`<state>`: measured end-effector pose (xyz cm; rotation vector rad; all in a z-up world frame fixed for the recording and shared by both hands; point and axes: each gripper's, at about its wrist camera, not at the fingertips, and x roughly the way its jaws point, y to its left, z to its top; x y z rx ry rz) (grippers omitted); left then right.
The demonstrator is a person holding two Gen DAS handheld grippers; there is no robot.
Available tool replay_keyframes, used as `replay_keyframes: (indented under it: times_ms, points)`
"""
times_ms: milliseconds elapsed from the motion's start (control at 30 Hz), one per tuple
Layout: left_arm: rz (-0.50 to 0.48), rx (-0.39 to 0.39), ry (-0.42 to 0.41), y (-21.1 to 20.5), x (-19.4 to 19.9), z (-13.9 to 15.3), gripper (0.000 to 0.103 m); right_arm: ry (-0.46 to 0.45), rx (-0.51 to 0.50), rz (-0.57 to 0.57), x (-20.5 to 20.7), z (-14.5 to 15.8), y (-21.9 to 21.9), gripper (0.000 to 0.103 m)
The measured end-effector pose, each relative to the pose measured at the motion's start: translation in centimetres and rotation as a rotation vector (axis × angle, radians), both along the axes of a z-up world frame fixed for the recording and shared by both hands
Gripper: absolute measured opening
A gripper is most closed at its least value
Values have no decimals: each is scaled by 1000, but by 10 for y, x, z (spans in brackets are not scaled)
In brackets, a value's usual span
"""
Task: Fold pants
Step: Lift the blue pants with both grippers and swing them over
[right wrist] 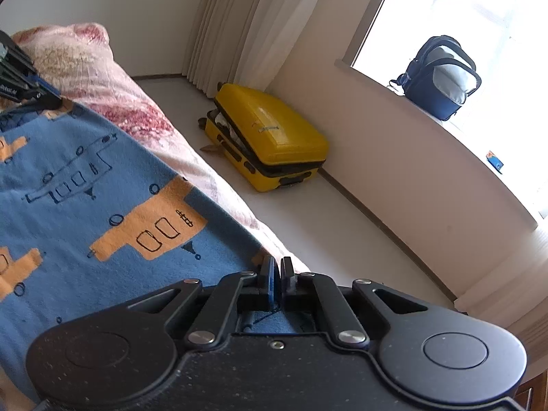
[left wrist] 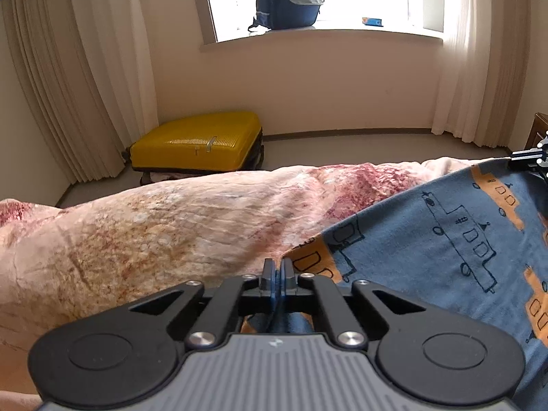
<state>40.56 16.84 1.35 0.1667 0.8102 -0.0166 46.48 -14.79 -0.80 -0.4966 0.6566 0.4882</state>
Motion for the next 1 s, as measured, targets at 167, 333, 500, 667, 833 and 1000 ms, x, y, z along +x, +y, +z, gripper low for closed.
replay_keyframes:
  times_ms: [167, 333, 500, 667, 833, 1000]
  points:
    - [-18, 12, -69, -2, -18, 15, 1, -47, 31, 15, -24, 16, -8, 0]
    - [-115, 53, -203, -10, -61, 37, 1, -115, 100, 30, -71, 43, -30, 0]
    - [-241, 135, -336, -24, -122, 45, 1, -185, 177, 50, -139, 68, -64, 0]
    - [-356, 247, -388, -41, -185, 41, 1, -221, 221, 75, -208, 86, -94, 0]
    - [-451, 313, -368, -58, -237, 26, 1, -195, 225, 121, -273, 90, -109, 0]
    - [-478, 346, -333, -67, -262, 13, 1, -174, 168, 167, -316, 81, -108, 0]
